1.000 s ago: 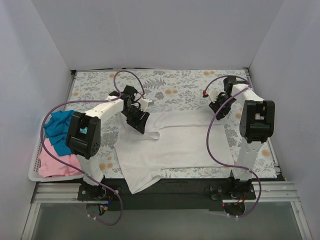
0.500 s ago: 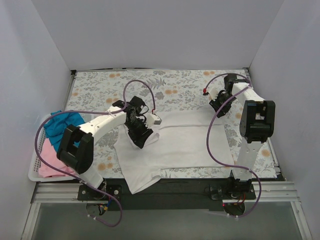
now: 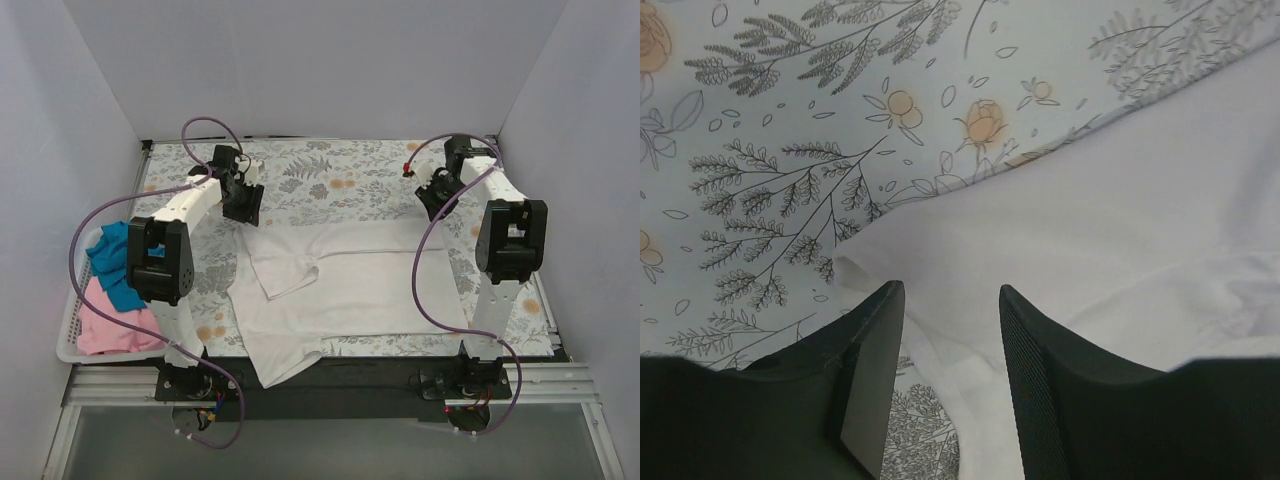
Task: Fold and stack the t-shirts
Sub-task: Fold the tshirt
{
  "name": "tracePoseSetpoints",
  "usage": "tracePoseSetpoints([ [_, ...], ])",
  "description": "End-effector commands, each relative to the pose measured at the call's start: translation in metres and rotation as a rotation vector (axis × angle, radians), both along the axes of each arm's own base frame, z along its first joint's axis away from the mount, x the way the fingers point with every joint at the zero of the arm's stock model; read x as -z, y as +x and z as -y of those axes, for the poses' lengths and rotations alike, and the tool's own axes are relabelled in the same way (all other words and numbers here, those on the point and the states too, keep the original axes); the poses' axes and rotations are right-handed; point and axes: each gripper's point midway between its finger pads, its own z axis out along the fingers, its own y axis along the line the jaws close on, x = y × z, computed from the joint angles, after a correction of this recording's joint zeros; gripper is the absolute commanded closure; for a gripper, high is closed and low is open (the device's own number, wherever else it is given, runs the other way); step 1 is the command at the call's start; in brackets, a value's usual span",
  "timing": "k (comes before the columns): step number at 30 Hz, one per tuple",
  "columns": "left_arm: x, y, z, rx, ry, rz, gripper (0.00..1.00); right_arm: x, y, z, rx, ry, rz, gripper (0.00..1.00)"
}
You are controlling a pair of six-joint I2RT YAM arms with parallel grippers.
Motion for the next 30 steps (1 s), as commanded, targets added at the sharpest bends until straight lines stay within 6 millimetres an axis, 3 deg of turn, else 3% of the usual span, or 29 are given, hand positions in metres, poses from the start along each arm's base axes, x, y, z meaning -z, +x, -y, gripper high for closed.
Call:
tracePoseSetpoints([
  [1, 0.014, 0.01, -0.012, -0.108, 0.033, -0.019, 0.59, 0.005, 0.006, -0.003, 0.036, 0.006, -0.025, 0.73],
  [5, 0.053, -0.011, -0.027, -0.133, 0.082, -0.12, 0.6, 0.024, 0.0, 0.002, 0.05, -0.03, -0.073, 0.75],
  [12, 0.077, -0.007, -0.066, -0.208, 0.153, -0.146, 0.62, 0.052, -0.015, 0.017, 0.061, -0.107, -0.121, 0.77],
  [16, 0.085, 0.01, -0.055, -0.177, 0.098, -0.139, 0.62, 0.053, 0.01, 0.021, 0.107, -0.131, -0.062, 0.77],
  [17, 0.086, 0.016, -0.053, -0.174, 0.086, -0.137, 0.62, 0.062, 0.013, 0.021, 0.128, -0.13, -0.077, 0.77],
  [18, 0.086, 0.021, -0.049, -0.169, 0.068, -0.132, 0.62, 0.054, 0.03, 0.02, 0.14, -0.123, -0.038, 0.77],
  [19, 0.08, 0.036, -0.045, -0.169, 0.049, -0.107, 0.62, 0.056, 0.036, 0.019, 0.15, -0.118, -0.031, 0.77],
  [21, 0.087, 0.044, -0.04, -0.169, 0.023, -0.122, 0.62, 0.063, 0.048, 0.017, 0.167, -0.109, -0.03, 0.77],
  [22, 0.078, 0.059, -0.037, -0.167, 0.011, -0.087, 0.62, 0.056, 0.06, 0.015, 0.17, -0.097, 0.002, 0.77],
  [25, 0.074, 0.077, -0.03, -0.153, -0.022, -0.06, 0.62, 0.047, 0.073, 0.011, 0.164, -0.078, 0.037, 0.74],
  [26, 0.061, 0.09, -0.027, -0.137, -0.038, -0.018, 0.6, 0.039, 0.075, 0.009, 0.16, -0.065, 0.052, 0.73],
  [28, 0.042, 0.099, -0.019, -0.093, -0.077, 0.022, 0.55, 0.021, 0.077, 0.005, 0.136, -0.045, 0.086, 0.63],
  [30, -0.002, 0.104, -0.005, -0.011, -0.148, 0.096, 0.47, -0.01, 0.071, 0.002, 0.11, -0.03, 0.126, 0.5],
])
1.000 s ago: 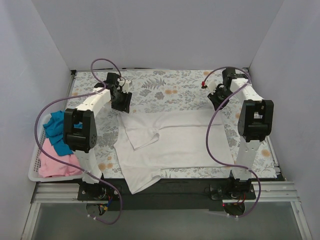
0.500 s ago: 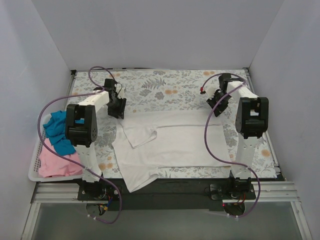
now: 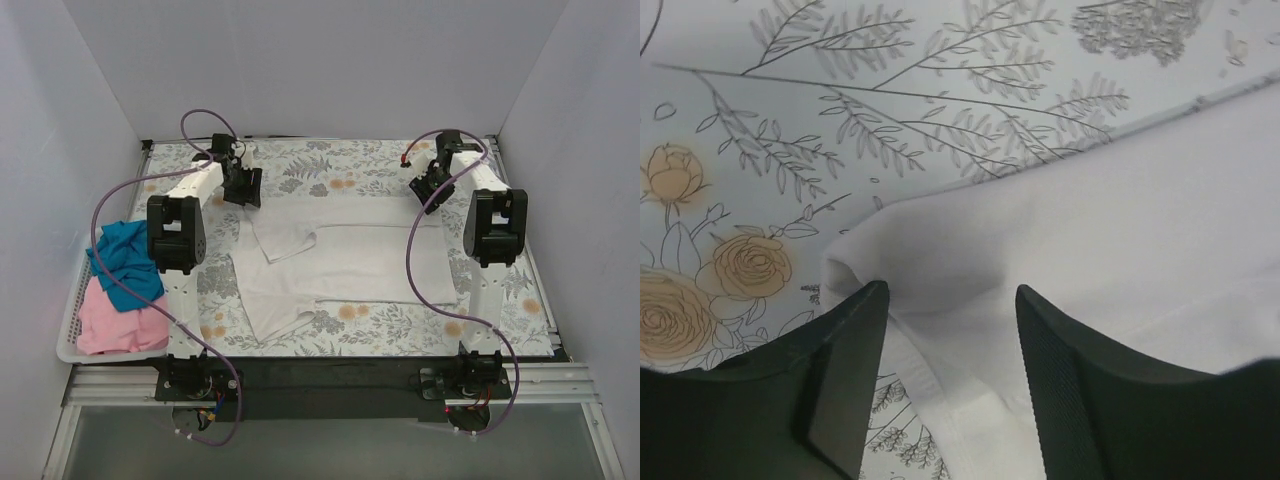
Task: Fold and stack the t-shirts
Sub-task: Fold the tshirt
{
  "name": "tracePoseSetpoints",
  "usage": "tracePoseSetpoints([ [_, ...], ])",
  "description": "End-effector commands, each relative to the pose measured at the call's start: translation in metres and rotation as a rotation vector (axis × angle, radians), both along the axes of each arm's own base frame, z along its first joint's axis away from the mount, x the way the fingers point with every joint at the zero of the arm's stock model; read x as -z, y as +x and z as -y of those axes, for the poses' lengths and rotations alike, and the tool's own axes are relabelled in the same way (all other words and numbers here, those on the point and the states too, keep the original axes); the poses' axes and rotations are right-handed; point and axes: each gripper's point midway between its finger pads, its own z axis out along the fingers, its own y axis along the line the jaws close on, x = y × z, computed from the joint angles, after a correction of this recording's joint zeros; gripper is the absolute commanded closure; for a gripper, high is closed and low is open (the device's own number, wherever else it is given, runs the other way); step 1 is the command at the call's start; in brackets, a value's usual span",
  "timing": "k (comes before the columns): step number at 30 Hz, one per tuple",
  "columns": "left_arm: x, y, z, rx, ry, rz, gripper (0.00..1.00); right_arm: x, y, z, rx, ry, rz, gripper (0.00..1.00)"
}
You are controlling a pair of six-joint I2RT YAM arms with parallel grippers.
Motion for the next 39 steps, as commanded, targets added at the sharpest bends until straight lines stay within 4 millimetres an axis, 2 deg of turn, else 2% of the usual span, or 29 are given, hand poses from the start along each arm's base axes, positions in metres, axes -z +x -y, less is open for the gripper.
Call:
tracePoseSetpoints([
  [1, -0.07, 0.005, 0.021, 0.13, -0.116, 0.124, 0.44, -0.058, 0.003, -0.006, -0.062, 0.036, 0.115, 0.47],
  [2, -0.078, -0.008, 0.026, 0.168, -0.144, 0.114, 0.33, -0.079, -0.007, -0.008, -0.079, 0.042, 0.141, 0.43],
  [3, -0.11, -0.02, 0.032, 0.234, -0.175, 0.175, 0.29, -0.088, -0.018, -0.008, -0.095, 0.048, 0.135, 0.36],
  [4, -0.119, -0.033, 0.035, 0.269, -0.193, 0.175, 0.24, -0.094, -0.028, -0.01, -0.124, 0.051, 0.139, 0.35],
  [5, -0.13, -0.045, 0.037, 0.302, -0.199, 0.191, 0.21, -0.107, -0.046, -0.01, -0.141, 0.053, 0.142, 0.34],
  [6, -0.14, -0.069, 0.039, 0.362, -0.208, 0.204, 0.19, -0.108, -0.063, -0.011, -0.162, 0.054, 0.116, 0.27],
  [7, -0.143, -0.087, 0.038, 0.391, -0.208, 0.191, 0.17, -0.11, -0.075, -0.012, -0.193, 0.051, 0.11, 0.26],
  [8, -0.14, -0.102, 0.037, 0.411, -0.204, 0.178, 0.17, -0.127, -0.089, -0.012, -0.217, 0.047, 0.142, 0.25],
  [9, -0.124, -0.124, 0.035, 0.425, -0.205, 0.126, 0.16, -0.112, -0.114, -0.012, -0.235, 0.053, 0.079, 0.24],
  [10, -0.133, -0.14, 0.034, 0.478, -0.19, 0.159, 0.16, -0.111, -0.13, -0.013, -0.253, 0.059, 0.059, 0.23],
  [11, -0.128, -0.158, 0.033, 0.495, -0.191, 0.125, 0.16, -0.119, -0.146, -0.013, -0.285, 0.049, 0.081, 0.23],
  [12, -0.125, -0.171, 0.033, 0.516, -0.186, 0.115, 0.16, -0.103, -0.169, -0.012, -0.298, 0.05, 0.023, 0.23],
  [13, -0.108, -0.195, 0.032, 0.55, -0.185, 0.059, 0.16, -0.097, -0.184, -0.013, -0.321, 0.038, 0.002, 0.23],
  [14, -0.111, -0.207, 0.031, 0.573, -0.173, 0.072, 0.19, -0.1, -0.197, -0.011, -0.36, 0.02, 0.023, 0.23],
  [15, -0.105, -0.22, 0.036, 0.608, -0.164, 0.057, 0.2, -0.095, -0.209, -0.009, -0.38, 0.0, 0.013, 0.26],
  [16, -0.093, -0.235, 0.037, 0.625, -0.153, 0.032, 0.24, -0.073, -0.234, -0.004, -0.398, -0.031, -0.058, 0.28],
  [17, -0.095, -0.242, 0.036, 0.635, -0.123, 0.056, 0.25, -0.071, -0.238, -0.002, -0.401, -0.057, -0.036, 0.31],
  [18, -0.092, -0.251, 0.044, 0.667, -0.112, 0.056, 0.26, -0.063, -0.248, 0.0, -0.408, -0.076, -0.06, 0.4],
  [19, -0.083, -0.258, 0.046, 0.673, -0.101, 0.056, 0.3, -0.05, -0.26, 0.004, -0.418, -0.104, -0.088, 0.43],
  [22, -0.077, -0.272, 0.056, 0.712, -0.06, 0.059, 0.33, -0.041, -0.259, 0.006, -0.432, -0.154, -0.033, 0.5],
  [23, -0.072, -0.276, 0.056, 0.719, -0.051, 0.048, 0.34, -0.032, -0.265, 0.009, -0.436, -0.167, -0.045, 0.53],
  [24, -0.068, -0.279, 0.058, 0.731, -0.044, 0.036, 0.35, -0.03, -0.259, 0.009, -0.439, -0.18, -0.017, 0.55],
  [30, -0.059, -0.281, 0.064, 0.74, -0.049, 0.012, 0.35, -0.012, -0.261, 0.008, -0.459, -0.198, -0.041, 0.58],
  [37, -0.053, -0.281, 0.067, 0.741, -0.042, -0.003, 0.35, 0.002, -0.278, 0.006, -0.523, -0.22, -0.07, 0.59],
  [39, -0.051, -0.281, 0.068, 0.74, -0.039, -0.01, 0.35, 0.004, -0.277, 0.012, -0.521, -0.251, -0.075, 0.59],
])
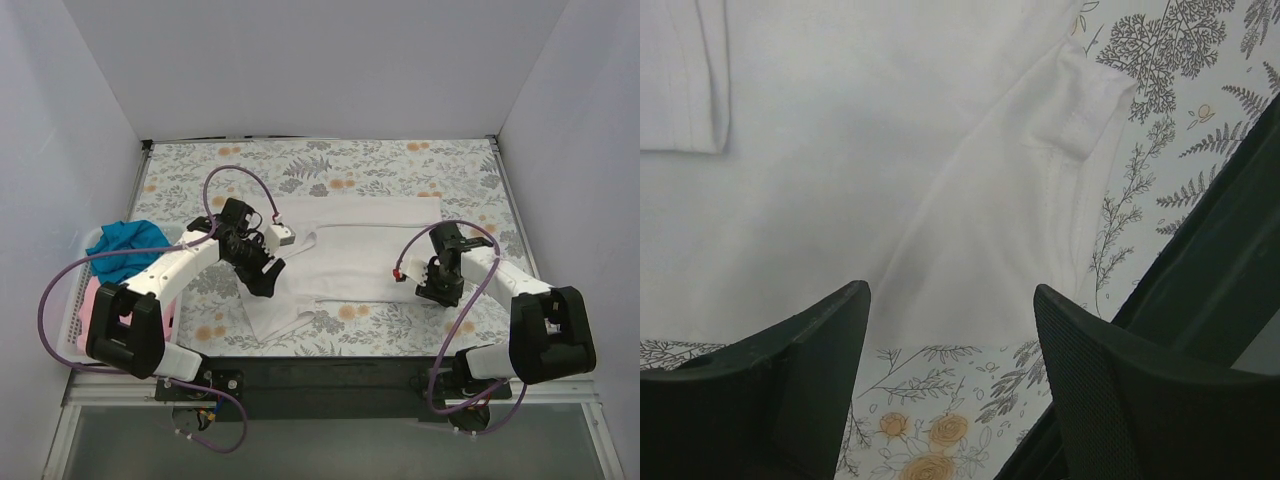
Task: Fold and stack the t-shirts
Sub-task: Fold the tshirt
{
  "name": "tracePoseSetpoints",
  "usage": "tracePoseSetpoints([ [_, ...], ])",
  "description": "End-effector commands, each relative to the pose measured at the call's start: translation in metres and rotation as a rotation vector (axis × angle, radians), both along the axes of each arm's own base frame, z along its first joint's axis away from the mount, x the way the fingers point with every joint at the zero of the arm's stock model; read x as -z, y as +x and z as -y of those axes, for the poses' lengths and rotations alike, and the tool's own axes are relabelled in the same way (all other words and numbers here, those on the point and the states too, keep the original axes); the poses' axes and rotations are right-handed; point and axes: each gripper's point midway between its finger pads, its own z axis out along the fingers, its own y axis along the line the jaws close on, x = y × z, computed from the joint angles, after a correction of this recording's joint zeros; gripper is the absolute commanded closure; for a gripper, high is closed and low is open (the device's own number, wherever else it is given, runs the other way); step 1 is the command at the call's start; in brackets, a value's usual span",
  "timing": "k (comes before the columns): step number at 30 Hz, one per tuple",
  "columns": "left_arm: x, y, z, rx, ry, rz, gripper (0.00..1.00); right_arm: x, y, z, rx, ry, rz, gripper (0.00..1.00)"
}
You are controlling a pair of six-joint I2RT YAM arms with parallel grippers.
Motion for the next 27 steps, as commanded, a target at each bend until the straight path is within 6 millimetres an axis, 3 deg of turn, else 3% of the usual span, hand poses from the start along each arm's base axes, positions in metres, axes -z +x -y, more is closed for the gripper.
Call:
tracePoseSetpoints([
  [1, 0.001, 0.002, 0.002, 0.0, 0.001, 0.019, 0.34, 0.004, 0.002, 0.006, -0.053, -0.04, 0.015, 0.59],
  [5, 0.006, -0.006, -0.001, 0.024, 0.025, 0.02, 0.31, 0.013, 0.001, 0.009, -0.052, -0.054, 0.012, 0.6],
  [8, 0.017, -0.021, -0.008, 0.085, 0.072, 0.03, 0.33, 0.018, 0.004, 0.01, -0.044, -0.065, 0.022, 0.66],
  [15, 0.044, -0.043, -0.016, 0.253, 0.212, 0.132, 0.42, 0.017, 0.009, 0.012, -0.023, -0.083, 0.03, 0.99],
  [25, 0.075, -0.049, -0.022, 0.332, 0.33, 0.175, 0.55, 0.014, 0.013, 0.011, -0.011, -0.085, 0.027, 0.99],
  [27, 0.081, -0.054, -0.027, 0.343, 0.353, 0.161, 0.67, 0.014, 0.013, 0.011, -0.011, -0.084, 0.027, 0.99],
])
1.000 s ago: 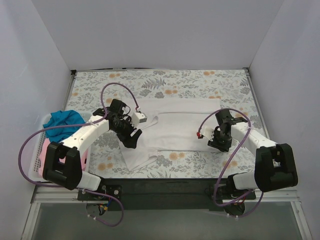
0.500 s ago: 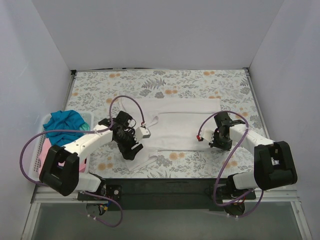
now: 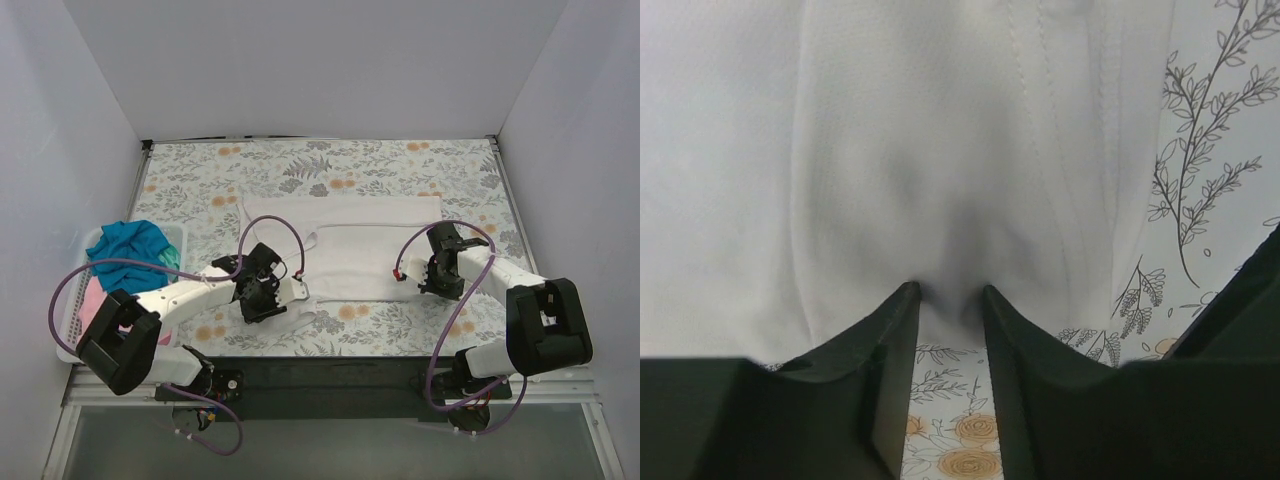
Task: Fold and stack the t-shirts
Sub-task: Fold the tshirt
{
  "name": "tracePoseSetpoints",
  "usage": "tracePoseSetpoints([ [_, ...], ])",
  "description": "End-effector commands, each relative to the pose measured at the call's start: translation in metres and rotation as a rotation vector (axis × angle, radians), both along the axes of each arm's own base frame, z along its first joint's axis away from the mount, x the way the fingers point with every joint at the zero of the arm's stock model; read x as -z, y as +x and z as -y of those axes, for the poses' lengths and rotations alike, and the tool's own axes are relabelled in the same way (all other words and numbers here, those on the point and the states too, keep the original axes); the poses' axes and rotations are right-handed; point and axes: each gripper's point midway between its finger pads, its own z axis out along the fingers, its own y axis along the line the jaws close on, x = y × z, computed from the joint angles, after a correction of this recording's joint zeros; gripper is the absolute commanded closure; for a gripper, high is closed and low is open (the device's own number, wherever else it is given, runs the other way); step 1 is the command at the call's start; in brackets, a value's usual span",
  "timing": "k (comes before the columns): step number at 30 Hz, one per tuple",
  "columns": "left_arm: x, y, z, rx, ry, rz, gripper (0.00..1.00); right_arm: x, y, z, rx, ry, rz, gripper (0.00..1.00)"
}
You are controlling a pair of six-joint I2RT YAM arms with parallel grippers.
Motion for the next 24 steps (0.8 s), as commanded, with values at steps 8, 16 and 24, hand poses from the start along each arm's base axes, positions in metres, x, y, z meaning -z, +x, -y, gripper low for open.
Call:
tracePoseSetpoints([
  [8, -0.021, -0.004, -0.002, -0.004, -0.002, 0.004, 1.0, -0.017, -0.009, -0.002, -0.025, 0.026, -0.001, 0.99],
  [16, -0.085, 0.045, 0.022, -0.065, -0.119, 0.04, 1.0, -0.058, 0.029, -0.008, 0.009, 0.098, 0.068, 0.99],
  [24, -0.098, 0.113, 0.011, -0.121, -0.15, 0.084, 1.0, -0.067, 0.058, -0.003, 0.014, 0.097, 0.087, 0.99],
])
